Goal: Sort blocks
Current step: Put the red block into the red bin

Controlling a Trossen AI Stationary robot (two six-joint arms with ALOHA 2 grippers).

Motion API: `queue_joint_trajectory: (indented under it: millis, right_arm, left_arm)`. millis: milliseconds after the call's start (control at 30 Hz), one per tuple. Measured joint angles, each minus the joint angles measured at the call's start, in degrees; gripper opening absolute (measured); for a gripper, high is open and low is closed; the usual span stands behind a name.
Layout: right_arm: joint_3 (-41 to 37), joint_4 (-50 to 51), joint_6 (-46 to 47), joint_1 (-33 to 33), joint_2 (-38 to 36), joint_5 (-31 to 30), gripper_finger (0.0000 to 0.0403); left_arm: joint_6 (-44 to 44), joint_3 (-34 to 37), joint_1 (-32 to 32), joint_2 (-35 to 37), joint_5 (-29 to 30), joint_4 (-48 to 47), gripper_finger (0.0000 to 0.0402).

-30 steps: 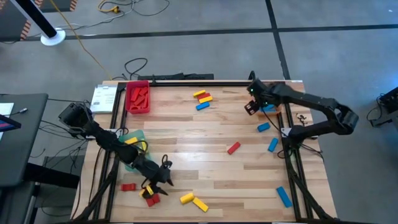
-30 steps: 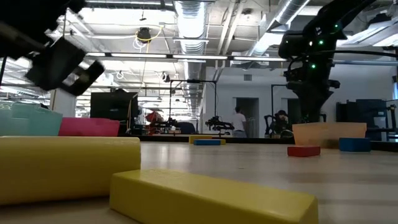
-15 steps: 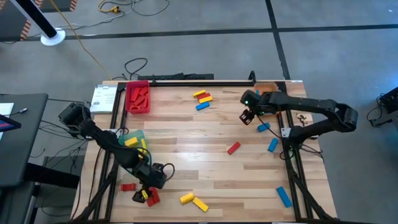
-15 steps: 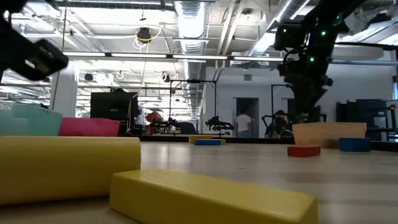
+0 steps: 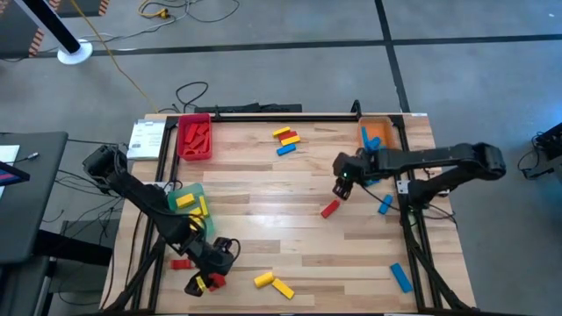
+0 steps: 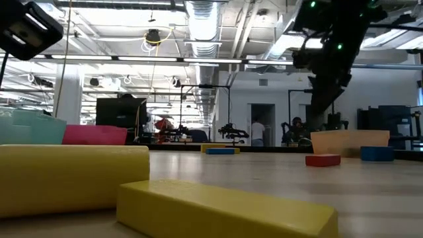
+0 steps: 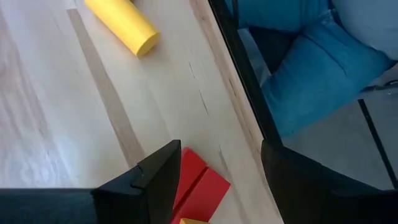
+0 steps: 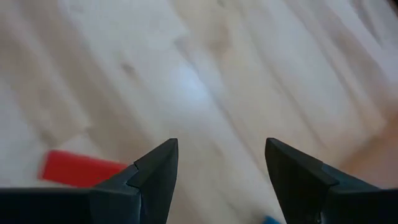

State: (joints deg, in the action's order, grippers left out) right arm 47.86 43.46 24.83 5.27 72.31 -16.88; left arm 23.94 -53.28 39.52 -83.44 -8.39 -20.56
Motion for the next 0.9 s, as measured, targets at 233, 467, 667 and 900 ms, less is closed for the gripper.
queue_joint_trajectory:
  millis: [233,467,667,900]
  right_arm:
    - [0.0,-6.85,2.2,-9.25,0.0,0.04,0.0255]
    - [0.02,-13.59,2.28,-15.5,0.0,0.07,0.0255]
    - [0.02,-18.07,2.27,-19.42,0.0,0.07,0.0255]
    - [0.02,-20.99,2.2,-21.94,0.03,-0.01,0.0255]
  left_arm:
    - [-0.5,0.04,2.47,-0.02,5.72,0.17,0.0218]
    - [-2.08,0.09,4.32,-3.7,8.05,1.44,0.0218]
    - [-2.62,-0.25,4.81,-10.07,6.08,1.93,0.0218]
    - [-4.63,-0.5,5.57,-12.42,7.93,0.58,0.0218]
